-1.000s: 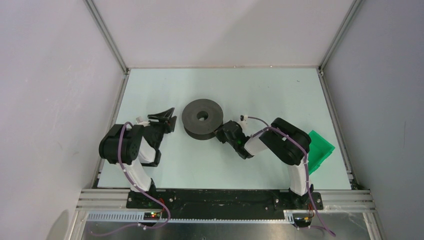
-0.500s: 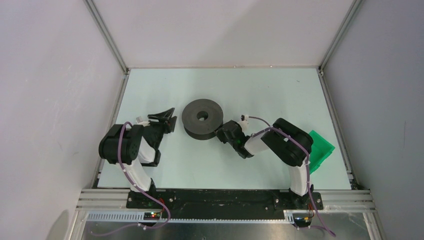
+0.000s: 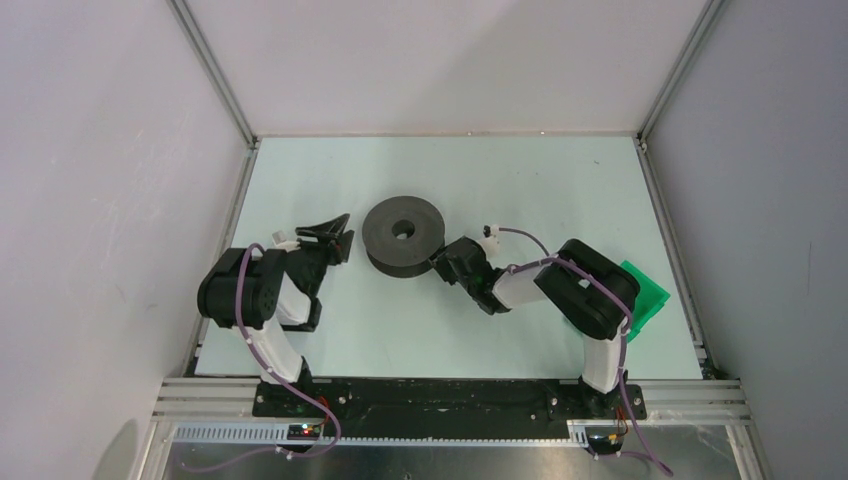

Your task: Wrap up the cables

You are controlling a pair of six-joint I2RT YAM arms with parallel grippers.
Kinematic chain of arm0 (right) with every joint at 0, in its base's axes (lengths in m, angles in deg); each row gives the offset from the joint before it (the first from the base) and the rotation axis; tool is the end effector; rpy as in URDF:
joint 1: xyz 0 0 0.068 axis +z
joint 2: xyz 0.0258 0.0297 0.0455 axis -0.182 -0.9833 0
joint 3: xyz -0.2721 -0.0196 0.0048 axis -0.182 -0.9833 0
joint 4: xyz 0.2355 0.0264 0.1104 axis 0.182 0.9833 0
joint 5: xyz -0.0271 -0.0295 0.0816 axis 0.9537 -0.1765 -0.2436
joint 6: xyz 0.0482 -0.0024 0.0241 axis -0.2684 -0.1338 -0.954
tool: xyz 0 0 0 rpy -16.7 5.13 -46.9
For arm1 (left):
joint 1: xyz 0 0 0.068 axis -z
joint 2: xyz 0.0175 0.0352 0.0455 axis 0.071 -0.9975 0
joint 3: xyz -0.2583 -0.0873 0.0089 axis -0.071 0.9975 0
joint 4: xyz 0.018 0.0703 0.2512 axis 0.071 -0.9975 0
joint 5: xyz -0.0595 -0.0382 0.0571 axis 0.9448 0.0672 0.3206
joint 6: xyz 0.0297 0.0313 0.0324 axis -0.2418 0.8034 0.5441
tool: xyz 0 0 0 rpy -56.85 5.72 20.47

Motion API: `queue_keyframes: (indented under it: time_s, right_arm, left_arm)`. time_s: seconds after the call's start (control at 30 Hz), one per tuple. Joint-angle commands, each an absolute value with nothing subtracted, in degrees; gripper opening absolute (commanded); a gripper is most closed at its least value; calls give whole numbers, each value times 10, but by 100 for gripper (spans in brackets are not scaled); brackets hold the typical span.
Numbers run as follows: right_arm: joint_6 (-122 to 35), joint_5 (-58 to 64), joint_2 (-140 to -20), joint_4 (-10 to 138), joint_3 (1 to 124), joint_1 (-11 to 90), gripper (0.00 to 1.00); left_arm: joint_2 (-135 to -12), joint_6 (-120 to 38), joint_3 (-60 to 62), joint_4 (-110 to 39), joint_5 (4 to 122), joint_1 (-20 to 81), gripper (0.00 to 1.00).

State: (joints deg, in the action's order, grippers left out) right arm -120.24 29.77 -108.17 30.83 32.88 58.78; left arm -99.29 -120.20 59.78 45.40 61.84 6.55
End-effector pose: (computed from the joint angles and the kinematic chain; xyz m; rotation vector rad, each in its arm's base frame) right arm 0.2511 0.2640 0.1174 0.8794 2.0613 1.0131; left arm 0.2481 -0.0150 0.1201 -1.2073 1.3862 -1.3006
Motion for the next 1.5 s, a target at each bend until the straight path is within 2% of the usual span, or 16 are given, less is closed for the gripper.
queue_keyframes:
  time_s: [0.0,0.4,0.83,0.97,1.13,1.27,1.4,1.47]
  right_arm:
    - [-1195,330,-1047,319,335,592,22]
    - [-1192,348,-1002,336,309,598,21]
    - [-1108,423,-881,403,281,597,21]
    - [-1025,445,-819,419,272,596,24]
    - [-881,463,-692,448,260,588,27]
    - [-745,420,-597,485,260,579,38]
    - [-647,381,-510,569,262,579,67]
    - [-628,376,-470,613,264,583,89]
  left_arm:
    - [-980,-1179,587,478,627,61,64]
    - [-971,-1179,586,478,627,61,64]
    - [-926,-1162,594,473,577,60,64]
    - [-881,-1116,577,416,574,60,64]
    - [-790,-1035,526,262,595,60,64]
    - [-696,-927,456,81,615,63,65]
    - [-602,-791,382,-80,635,85,67]
    - [-566,-743,356,-116,670,95,68]
